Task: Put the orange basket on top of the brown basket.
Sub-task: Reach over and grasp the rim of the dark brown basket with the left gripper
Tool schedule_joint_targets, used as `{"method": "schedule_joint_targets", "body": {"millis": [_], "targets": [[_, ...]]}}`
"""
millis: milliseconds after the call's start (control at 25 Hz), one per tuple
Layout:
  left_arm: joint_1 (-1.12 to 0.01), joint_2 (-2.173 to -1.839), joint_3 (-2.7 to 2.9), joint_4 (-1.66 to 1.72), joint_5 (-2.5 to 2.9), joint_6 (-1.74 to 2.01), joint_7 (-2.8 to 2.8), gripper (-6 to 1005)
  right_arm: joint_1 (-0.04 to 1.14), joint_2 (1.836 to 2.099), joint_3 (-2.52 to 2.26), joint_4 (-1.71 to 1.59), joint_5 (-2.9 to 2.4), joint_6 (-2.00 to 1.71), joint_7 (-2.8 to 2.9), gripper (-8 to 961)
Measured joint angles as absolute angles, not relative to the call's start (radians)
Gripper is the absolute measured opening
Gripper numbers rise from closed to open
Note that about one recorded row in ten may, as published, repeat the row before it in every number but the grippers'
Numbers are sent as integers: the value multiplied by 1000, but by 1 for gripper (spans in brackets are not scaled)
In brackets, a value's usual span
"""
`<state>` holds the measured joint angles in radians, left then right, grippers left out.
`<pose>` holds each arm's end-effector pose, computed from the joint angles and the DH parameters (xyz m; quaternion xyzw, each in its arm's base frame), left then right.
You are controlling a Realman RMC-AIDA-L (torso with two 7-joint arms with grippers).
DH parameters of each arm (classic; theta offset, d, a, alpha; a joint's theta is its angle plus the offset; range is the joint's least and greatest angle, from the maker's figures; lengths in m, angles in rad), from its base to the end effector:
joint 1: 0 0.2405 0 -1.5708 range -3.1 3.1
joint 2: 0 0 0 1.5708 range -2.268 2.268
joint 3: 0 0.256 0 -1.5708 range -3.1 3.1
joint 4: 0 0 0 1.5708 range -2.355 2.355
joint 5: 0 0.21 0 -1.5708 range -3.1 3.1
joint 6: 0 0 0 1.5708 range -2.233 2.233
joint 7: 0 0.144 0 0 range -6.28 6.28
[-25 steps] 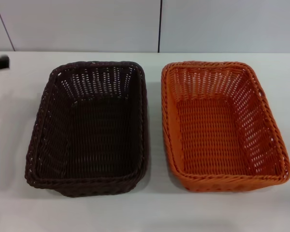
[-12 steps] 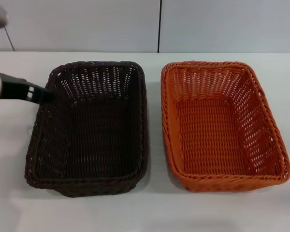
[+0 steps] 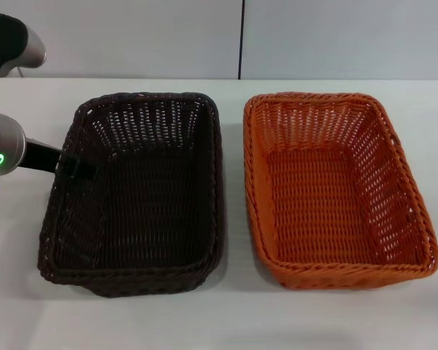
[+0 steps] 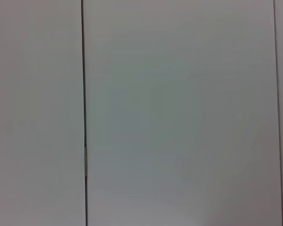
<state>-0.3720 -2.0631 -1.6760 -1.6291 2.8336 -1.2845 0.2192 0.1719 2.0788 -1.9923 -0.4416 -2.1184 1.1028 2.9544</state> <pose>-0.2048 0.3600 0.0515 -0.8155 -0.3984 0.1025 0.4072 0.3874 0.2777 0.0328 -0.5129 0.3059 0.2217 0.7708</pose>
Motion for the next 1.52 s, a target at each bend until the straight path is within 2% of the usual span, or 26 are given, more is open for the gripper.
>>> {"method": "schedule_joint_targets", "body": {"millis": [480, 1200, 1400, 1480, 1520], "targets": [[-451, -2063, -1658, -1501, 2872, -1312, 199, 760, 175, 2078, -1991, -437, -2118, 1103, 2954, 647], [-475, -2061, -1642, -1479, 2878, -1322, 224, 749, 175, 2078, -1994, -431, -2118, 1103, 2954, 635], [-474, -2061, -1636, -1480, 2878, -1322, 237, 574, 175, 2078, -1991, -431, -2118, 1103, 2954, 631], [-473, -2061, -1631, -1487, 2878, -1320, 249, 367, 175, 2078, -1992, -432, -2118, 1103, 2954, 630], [-473, -2061, -1631, -1487, 2878, -1320, 249, 363, 175, 2078, -1992, -432, -2118, 1103, 2954, 629]]}}
